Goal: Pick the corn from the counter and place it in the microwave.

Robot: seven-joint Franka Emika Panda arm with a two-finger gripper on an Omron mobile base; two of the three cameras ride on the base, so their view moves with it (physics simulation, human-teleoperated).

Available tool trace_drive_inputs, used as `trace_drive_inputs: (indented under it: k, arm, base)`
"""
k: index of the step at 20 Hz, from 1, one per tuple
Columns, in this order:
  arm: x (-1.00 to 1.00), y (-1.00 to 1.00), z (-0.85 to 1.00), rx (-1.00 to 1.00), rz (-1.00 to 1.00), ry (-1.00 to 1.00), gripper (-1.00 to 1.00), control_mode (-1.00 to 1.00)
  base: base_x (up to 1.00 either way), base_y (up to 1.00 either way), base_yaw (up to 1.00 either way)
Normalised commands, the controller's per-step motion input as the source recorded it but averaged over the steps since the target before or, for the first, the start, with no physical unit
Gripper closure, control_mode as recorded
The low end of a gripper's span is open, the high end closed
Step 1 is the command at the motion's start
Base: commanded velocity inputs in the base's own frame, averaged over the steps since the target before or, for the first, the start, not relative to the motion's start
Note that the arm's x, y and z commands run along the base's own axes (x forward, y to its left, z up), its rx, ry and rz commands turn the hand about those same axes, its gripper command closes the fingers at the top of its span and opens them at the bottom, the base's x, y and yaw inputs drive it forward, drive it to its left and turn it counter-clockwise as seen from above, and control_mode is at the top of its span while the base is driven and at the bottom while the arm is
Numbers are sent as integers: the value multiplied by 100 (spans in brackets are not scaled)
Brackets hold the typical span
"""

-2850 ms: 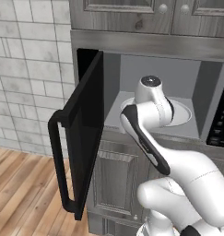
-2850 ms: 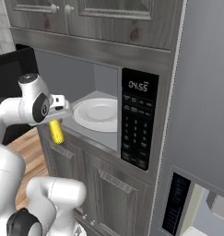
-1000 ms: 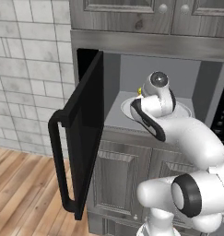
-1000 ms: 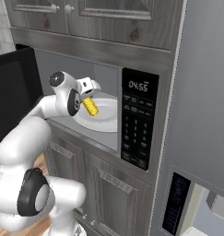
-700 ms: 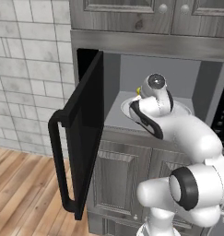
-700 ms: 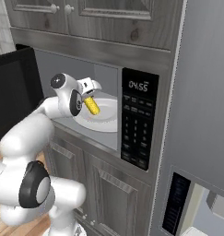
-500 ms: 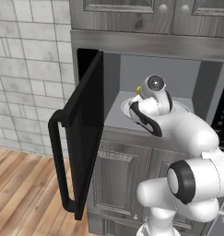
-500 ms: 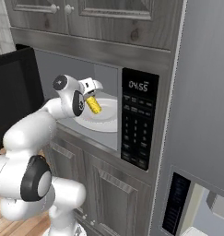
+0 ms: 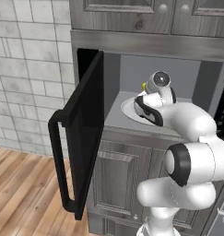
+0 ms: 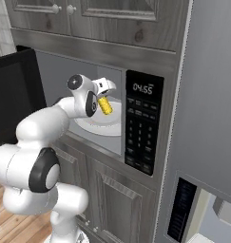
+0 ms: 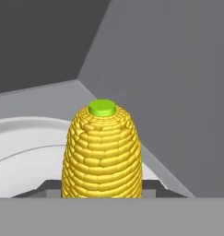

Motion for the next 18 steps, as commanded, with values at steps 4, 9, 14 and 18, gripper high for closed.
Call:
trace_drive_inputs:
  k: [4,9,14,18]
  arm:
    - [5,-10,-46,0,0,0,100,-100]
    - [24,-20,-36,0,0,0,100,-100]
    - [11,-15,-56,0,0,1,100,-100]
    - [0,-2,-57,0,0,0,100,-100]
  base:
    - [0,0,0]
    - [0,0,0]
    - [0,0,0]
    - [0,0,0]
